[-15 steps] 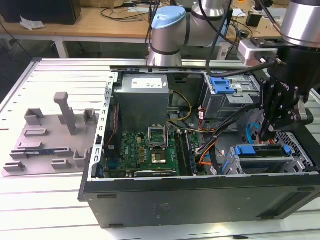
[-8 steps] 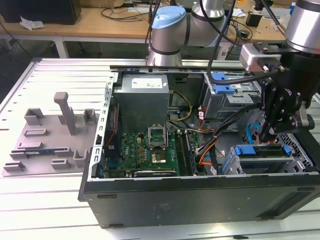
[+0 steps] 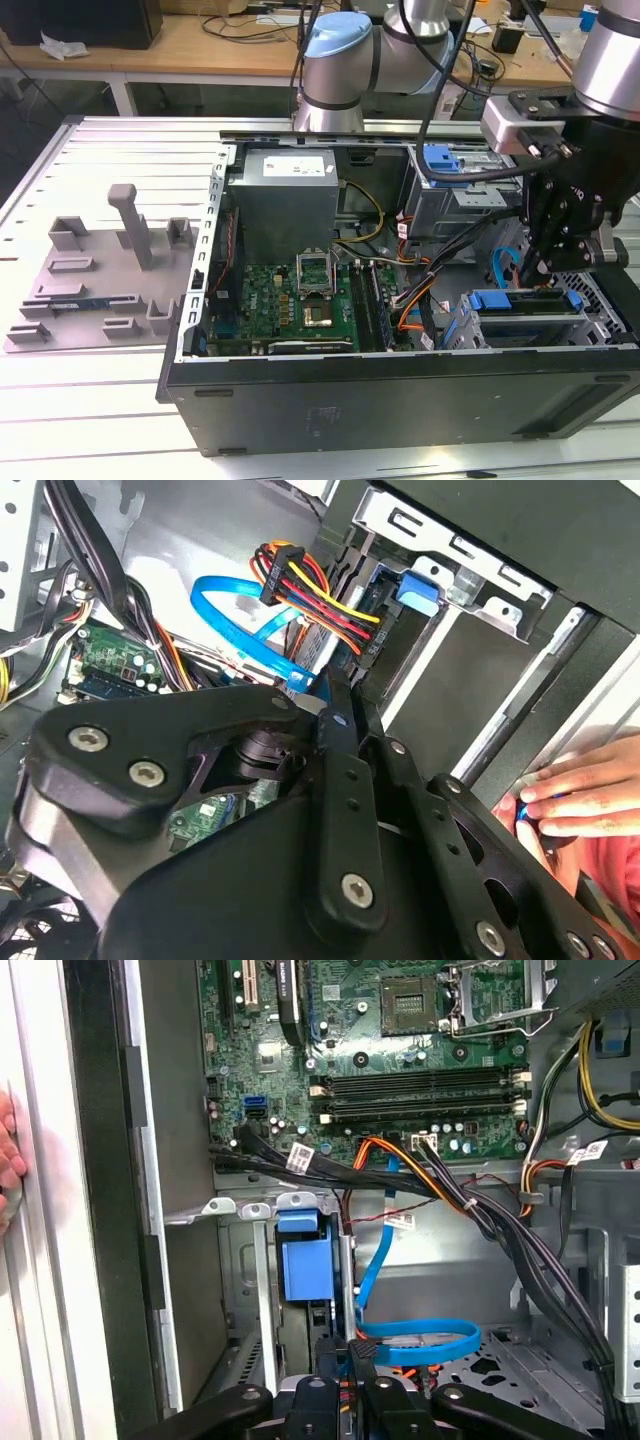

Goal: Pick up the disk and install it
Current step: 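Insert the second disk wire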

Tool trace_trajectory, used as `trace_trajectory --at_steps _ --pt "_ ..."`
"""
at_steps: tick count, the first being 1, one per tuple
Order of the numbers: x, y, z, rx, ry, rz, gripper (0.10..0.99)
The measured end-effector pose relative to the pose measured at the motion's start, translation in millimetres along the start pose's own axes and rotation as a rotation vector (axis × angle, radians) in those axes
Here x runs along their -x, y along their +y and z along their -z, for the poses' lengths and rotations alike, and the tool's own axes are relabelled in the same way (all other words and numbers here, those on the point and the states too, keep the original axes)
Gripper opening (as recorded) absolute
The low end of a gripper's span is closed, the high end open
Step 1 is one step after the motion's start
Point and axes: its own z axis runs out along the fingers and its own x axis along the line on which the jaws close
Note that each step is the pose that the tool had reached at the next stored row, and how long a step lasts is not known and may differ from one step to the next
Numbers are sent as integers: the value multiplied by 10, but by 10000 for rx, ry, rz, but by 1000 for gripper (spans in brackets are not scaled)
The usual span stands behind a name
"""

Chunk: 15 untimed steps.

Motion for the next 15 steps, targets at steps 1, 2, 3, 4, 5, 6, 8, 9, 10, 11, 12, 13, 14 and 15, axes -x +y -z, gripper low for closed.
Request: trace_trajectory --at_steps 1,2,3,4,5,6,8,9,10,11,12,13,14,15 --pt "-5 -1 0 -2 -12 52 165" --pt "-7 -1 0 -5 -21 104 165" --pt "-12 -2 -1 -11 -40 252 165" --pt "-17 -2 -1 -15 -54 338 165" --pt "-22 -2 -2 -18 -64 413 165" --pt "-27 -2 -2 -21 -74 463 165" --pt "-51 -4 -4 -23 -99 519 165" --pt "-65 -5 -4 -23 -111 519 165" --pt "-66 -5 -4 -22 -116 519 165" --pt "-66 -5 -5 -22 -117 519 165" --pt "-66 -5 -5 -22 -119 519 165" --pt "-66 -5 -5 -22 -120 519 165" --pt "-66 -7 -5 -21 -121 520 165" --pt "-66 -10 -5 -22 -121 521 165"
